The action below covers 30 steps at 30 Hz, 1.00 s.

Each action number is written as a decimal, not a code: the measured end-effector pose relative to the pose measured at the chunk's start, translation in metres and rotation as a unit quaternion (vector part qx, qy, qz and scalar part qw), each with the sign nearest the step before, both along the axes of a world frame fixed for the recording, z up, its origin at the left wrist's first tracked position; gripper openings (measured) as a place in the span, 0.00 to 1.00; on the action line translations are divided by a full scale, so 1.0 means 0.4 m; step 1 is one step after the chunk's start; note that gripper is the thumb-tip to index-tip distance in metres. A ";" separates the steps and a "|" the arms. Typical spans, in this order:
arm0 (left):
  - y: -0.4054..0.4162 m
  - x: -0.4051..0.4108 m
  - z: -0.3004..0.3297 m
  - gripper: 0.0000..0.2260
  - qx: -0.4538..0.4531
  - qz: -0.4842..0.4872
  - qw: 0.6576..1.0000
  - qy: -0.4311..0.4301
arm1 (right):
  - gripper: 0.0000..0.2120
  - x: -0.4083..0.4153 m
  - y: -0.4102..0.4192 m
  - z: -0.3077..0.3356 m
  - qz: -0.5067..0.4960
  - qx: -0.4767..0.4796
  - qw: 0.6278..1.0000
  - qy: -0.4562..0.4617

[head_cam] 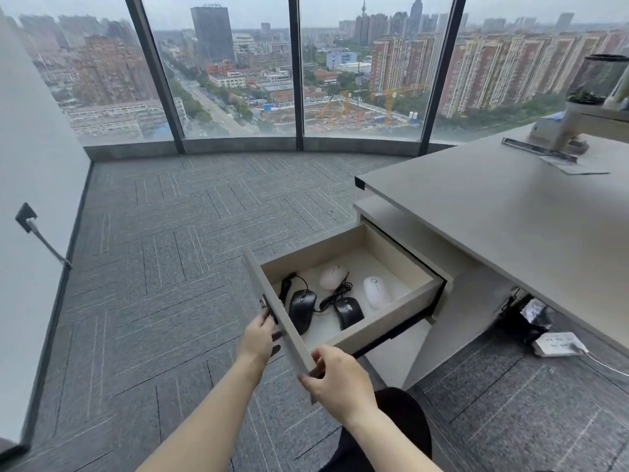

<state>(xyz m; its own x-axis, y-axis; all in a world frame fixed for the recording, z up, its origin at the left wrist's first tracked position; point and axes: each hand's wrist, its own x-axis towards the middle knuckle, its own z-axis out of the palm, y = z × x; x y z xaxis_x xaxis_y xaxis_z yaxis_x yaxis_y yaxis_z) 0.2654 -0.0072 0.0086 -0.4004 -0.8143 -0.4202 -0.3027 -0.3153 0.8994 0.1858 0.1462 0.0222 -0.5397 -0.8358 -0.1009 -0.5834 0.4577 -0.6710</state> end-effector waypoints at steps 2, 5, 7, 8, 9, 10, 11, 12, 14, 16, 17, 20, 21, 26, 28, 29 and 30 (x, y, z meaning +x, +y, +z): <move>0.006 -0.006 -0.002 0.19 0.013 -0.004 1.000 0.014 | 0.11 -0.003 -0.003 -0.007 -0.011 -0.011 1.000 0.006; 0.011 -0.032 0.004 0.22 0.029 -0.016 0.999 0.023 | 0.10 -0.022 0.005 -0.009 -0.036 -0.016 0.999 0.005; 0.011 -0.061 0.013 0.23 0.041 -0.021 0.999 0.027 | 0.11 -0.050 0.013 -0.016 -0.052 -0.012 0.999 0.010; 0.010 -0.081 0.014 0.23 0.045 -0.026 0.998 0.029 | 0.12 -0.068 0.018 -0.017 -0.063 -0.009 0.998 0.014; 0.008 -0.102 0.011 0.23 0.050 -0.031 0.998 0.031 | 0.11 -0.087 0.024 -0.018 -0.075 -0.008 0.997 0.018; 0.008 -0.124 0.010 0.23 0.055 -0.037 0.997 0.033 | 0.11 -0.107 0.029 -0.020 -0.087 -0.008 0.996 0.019; 0.010 -0.150 0.008 0.23 0.059 -0.046 0.997 0.036 | 0.11 -0.127 0.035 -0.021 -0.101 -0.008 0.995 0.020; 0.013 -0.177 0.007 0.24 0.061 -0.054 0.996 0.039 | 0.11 -0.147 0.042 -0.022 -0.114 -0.005 0.993 0.021; 0.024 -0.238 0.004 0.25 0.067 -0.064 0.995 0.048 | 0.13 -0.191 0.056 -0.019 -0.144 0.002 0.989 0.020; 0.036 -0.299 0.004 0.26 0.073 -0.074 0.993 0.059 | 0.15 -0.238 0.068 -0.019 -0.178 0.012 0.984 0.013; 0.041 -0.330 0.004 0.26 0.077 -0.077 0.992 0.063 | 0.16 -0.261 0.072 -0.019 -0.197 0.018 0.980 0.009; 0.054 -0.414 0.003 0.27 0.090 -0.080 0.990 0.076 | 0.23 -0.327 0.085 -0.031 -0.258 0.035 0.966 -0.003; 0.058 -0.441 0.003 0.26 0.096 -0.081 0.989 0.082 | 0.29 -0.348 0.088 -0.036 -0.279 0.042 0.959 -0.004; 0.082 -0.570 0.010 0.26 0.117 -0.082 0.984 0.108 | 0.43 -0.455 0.092 -0.052 -0.349 0.028 0.937 -0.015; 0.086 -0.614 0.009 0.26 0.130 -0.080 0.981 0.119 | 0.41 -0.498 0.090 -0.055 -0.357 0.015 0.934 -0.021; 0.087 -0.634 0.009 0.26 0.136 -0.080 0.980 0.123 | 0.40 -0.519 0.088 -0.059 -0.362 0.009 0.932 -0.023; 0.088 -0.652 0.007 0.26 0.142 -0.081 0.979 0.125 | 0.38 -0.537 0.086 -0.061 -0.366 0.004 0.930 -0.026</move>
<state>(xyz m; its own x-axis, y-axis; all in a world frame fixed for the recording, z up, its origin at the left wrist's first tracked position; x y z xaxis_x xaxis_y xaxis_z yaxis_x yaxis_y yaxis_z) 0.0045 0.0280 0.0115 -0.6338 -0.5968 -0.4921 -0.1500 -0.5293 0.8350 -0.0289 0.1808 -0.0023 -0.9579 -0.2464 -0.1473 -0.0811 0.7244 -0.6846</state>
